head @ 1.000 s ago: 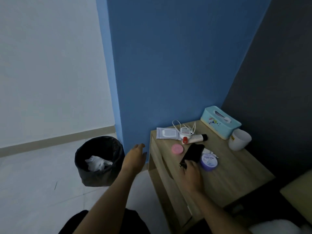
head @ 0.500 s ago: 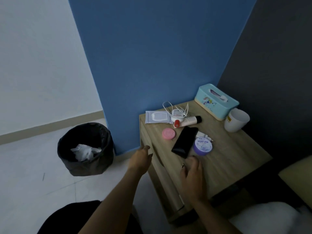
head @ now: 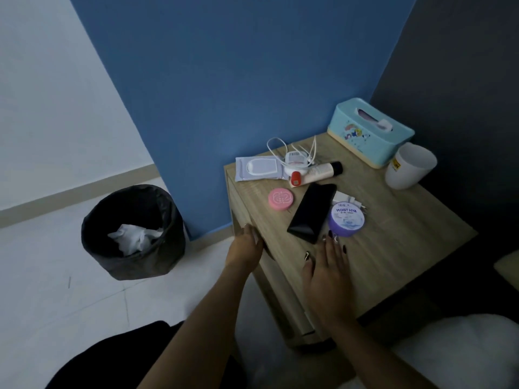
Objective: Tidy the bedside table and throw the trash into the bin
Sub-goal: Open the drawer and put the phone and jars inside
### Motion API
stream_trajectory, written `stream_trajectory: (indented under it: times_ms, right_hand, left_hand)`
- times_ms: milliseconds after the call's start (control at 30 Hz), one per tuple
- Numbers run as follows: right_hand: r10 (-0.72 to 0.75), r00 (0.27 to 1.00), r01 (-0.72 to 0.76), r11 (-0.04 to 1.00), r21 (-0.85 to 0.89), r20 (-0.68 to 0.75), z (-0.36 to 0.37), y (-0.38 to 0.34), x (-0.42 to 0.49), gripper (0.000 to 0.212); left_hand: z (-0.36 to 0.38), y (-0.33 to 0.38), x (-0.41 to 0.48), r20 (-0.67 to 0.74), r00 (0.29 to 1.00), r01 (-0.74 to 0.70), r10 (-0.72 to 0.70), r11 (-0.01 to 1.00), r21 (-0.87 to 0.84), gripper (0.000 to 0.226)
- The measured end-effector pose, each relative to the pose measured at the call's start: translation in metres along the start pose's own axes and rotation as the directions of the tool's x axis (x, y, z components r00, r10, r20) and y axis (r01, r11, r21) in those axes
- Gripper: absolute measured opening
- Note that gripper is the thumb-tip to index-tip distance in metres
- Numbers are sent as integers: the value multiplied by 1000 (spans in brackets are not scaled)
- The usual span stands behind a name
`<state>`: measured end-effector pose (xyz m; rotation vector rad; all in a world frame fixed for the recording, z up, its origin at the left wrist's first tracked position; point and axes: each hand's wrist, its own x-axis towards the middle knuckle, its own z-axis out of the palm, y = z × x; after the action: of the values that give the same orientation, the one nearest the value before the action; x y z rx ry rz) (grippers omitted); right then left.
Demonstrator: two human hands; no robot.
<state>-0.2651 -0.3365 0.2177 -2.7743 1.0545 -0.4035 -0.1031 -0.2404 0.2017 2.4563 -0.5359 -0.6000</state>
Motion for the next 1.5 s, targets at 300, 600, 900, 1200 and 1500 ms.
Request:
stream_trajectory:
  times_ms: [300,600,900,1200,1500]
  right_hand:
    - [-11,998,14,998,-53,68,-1,-1,5,63]
    - [-14,996,17,999,-30,91,-3,1,4,64]
    - [-24,991,30,999,-43,134,-8,3,3,68]
    - [-25,991,26,1000,-10,129,-12,1,0,67]
    - [-18,993,10,997,72,117,-14,-2,-6,57]
  left_hand:
    - [12,-1,20,11,996,91,-90,991,-97,67]
    - [0,-6,9,23,999,30,-27,989,-147,96]
    - [-32,-63,-12,34,998,62,-57,981,-186,101]
    - [-60,-116,-42,-45,995,87,-86,996,22,108]
    - [-70,-123,-54,-47,990,137,-135,989,60,107]
